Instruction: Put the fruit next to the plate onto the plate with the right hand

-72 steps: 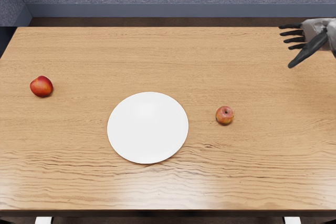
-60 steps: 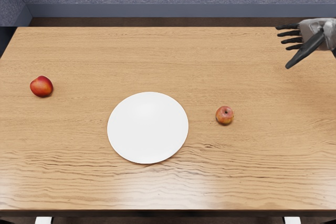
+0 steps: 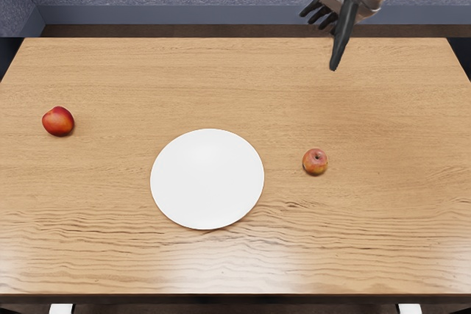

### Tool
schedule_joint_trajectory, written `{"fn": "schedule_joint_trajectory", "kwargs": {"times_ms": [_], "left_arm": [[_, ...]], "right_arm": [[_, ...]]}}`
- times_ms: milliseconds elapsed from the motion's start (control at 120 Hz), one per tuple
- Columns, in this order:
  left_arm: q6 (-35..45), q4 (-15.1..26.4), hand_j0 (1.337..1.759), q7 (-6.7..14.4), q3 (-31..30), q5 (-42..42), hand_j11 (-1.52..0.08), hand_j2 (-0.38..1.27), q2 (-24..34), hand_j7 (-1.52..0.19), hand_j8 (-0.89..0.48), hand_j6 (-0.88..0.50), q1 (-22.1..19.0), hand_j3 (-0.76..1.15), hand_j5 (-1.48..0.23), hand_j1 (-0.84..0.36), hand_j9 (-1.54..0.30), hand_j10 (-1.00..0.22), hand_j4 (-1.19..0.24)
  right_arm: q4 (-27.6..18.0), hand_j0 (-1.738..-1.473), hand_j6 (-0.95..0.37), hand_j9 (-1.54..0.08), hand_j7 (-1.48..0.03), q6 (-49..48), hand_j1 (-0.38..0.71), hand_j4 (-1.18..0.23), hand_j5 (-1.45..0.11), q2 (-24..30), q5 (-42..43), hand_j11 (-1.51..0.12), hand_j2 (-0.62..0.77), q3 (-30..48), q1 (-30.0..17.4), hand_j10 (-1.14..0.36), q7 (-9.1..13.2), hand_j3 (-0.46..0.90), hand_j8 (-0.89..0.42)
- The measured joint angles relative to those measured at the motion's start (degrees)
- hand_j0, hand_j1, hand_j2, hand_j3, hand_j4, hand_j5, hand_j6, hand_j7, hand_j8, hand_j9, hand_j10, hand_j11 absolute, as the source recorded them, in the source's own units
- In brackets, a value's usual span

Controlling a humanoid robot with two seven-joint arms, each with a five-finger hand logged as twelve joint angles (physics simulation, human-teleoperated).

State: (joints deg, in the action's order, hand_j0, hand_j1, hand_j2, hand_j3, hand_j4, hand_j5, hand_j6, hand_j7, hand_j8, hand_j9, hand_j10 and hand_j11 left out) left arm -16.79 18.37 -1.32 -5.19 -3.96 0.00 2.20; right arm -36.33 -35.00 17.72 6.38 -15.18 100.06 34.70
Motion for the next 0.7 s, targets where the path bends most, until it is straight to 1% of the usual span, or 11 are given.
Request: {"fn": "schedule_joint_trajectory", "kwargs": {"times_ms": [50,83,142,192,225,267,317,392,558,650,700], "left_arm": [[0.0,0.0,1.658,0.0,0.0,0.0,0.0,0.0,0.0,0.0,0.0,0.0,0.0,0.0,0.0,0.35,0.0,0.0,0.0],[0.0,0.0,1.658,0.0,0.0,0.0,0.0,0.0,0.0,0.0,0.0,0.0,0.0,0.0,0.0,0.35,0.0,0.0,0.0],[0.0,0.0,1.658,0.0,0.0,0.0,0.0,0.0,0.0,0.0,0.0,0.0,0.0,0.0,0.0,0.35,0.0,0.0,0.0],[0.0,0.0,1.658,0.0,0.0,0.0,0.0,0.0,0.0,0.0,0.0,0.0,0.0,0.0,0.0,0.35,0.0,0.0,0.0],[0.0,0.0,1.658,0.0,0.0,0.0,0.0,0.0,0.0,0.0,0.0,0.0,0.0,0.0,0.0,0.35,0.0,0.0,0.0],[0.0,0.0,1.658,0.0,0.0,0.0,0.0,0.0,0.0,0.0,0.0,0.0,0.0,0.0,0.0,0.35,0.0,0.0,0.0],[0.0,0.0,1.658,0.0,0.0,0.0,0.0,0.0,0.0,0.0,0.0,0.0,0.0,0.0,0.0,0.35,0.0,0.0,0.0],[0.0,0.0,1.658,0.0,0.0,0.0,0.0,0.0,0.0,0.0,0.0,0.0,0.0,0.0,0.0,0.35,0.0,0.0,0.0],[0.0,0.0,1.658,0.0,0.0,0.0,0.0,0.0,0.0,0.0,0.0,0.0,0.0,0.0,0.0,0.35,0.0,0.0,0.0],[0.0,0.0,1.658,0.0,0.0,0.0,0.0,0.0,0.0,0.0,0.0,0.0,0.0,0.0,0.0,0.35,0.0,0.0,0.0],[0.0,0.0,1.658,0.0,0.0,0.0,0.0,0.0,0.0,0.0,0.0,0.0,0.0,0.0,0.0,0.35,0.0,0.0,0.0]], "right_arm": [[-2.1,-1.658,-0.02,-0.02,-0.02,0.0,-0.33,-0.02,-0.02,-0.4,0.0,-0.02,0.0,-5.1,2.4,-0.02,0.1,0.0,-0.02],[-4.8,-1.658,-0.02,-0.03,-0.03,1.3,-0.33,-0.02,-0.03,-0.1,0.1,-0.03,0.0,-7.3,3.0,-0.02,0.2,0.0,-0.02],[-13.8,-1.658,-0.02,-0.03,-0.03,10.8,-0.33,-0.02,-0.03,1.0,0.3,-0.03,0.0,-9.7,3.3,-0.02,0.2,0.0,-0.02],[-22.0,-1.658,-0.02,-0.03,-0.03,19.8,-0.33,-0.02,-0.03,1.6,0.4,-0.03,0.0,-10.8,2.2,-0.02,0.3,0.0,-0.02],[-25.8,-1.658,-0.02,-0.03,-0.03,25.3,-0.33,-0.02,-0.03,1.9,0.5,-0.03,0.0,-11.2,0.9,-0.02,0.3,0.0,-0.02],[-29.2,-1.658,-0.02,-0.02,-0.02,30.3,-0.33,-0.02,-0.02,1.6,0.7,-0.02,0.0,-11.6,-1.0,-0.02,0.3,0.0,-0.02],[-32.3,-1.658,-0.02,-0.02,-0.02,34.9,-0.33,-0.02,-0.02,0.9,1.4,-0.02,0.0,-12.0,-2.8,-0.02,0.3,0.0,-0.02],[-35.9,-1.658,-0.02,-0.03,-0.03,40.5,-0.32,-0.02,-0.03,1.5,2.0,-0.03,0.0,-12.5,-4.3,-0.02,0.3,0.0,-0.02],[-39.3,-1.658,-0.03,-0.04,-0.04,52.3,-0.31,-0.03,-0.04,2.2,2.4,-0.04,-0.01,-14.4,-5.4,-0.03,0.3,0.0,-0.03],[-45.1,-1.658,-0.04,-0.04,-0.04,59.1,-0.31,-0.03,-0.04,2.7,2.5,-0.04,-0.01,-13.5,-5.6,-0.03,0.3,0.0,-0.04],[-47.4,-1.658,-0.04,-0.05,-0.05,61.7,-0.31,-0.04,-0.05,2.7,2.5,-0.05,-0.01,-12.8,-5.8,-0.04,0.3,0.0,-0.04]]}}
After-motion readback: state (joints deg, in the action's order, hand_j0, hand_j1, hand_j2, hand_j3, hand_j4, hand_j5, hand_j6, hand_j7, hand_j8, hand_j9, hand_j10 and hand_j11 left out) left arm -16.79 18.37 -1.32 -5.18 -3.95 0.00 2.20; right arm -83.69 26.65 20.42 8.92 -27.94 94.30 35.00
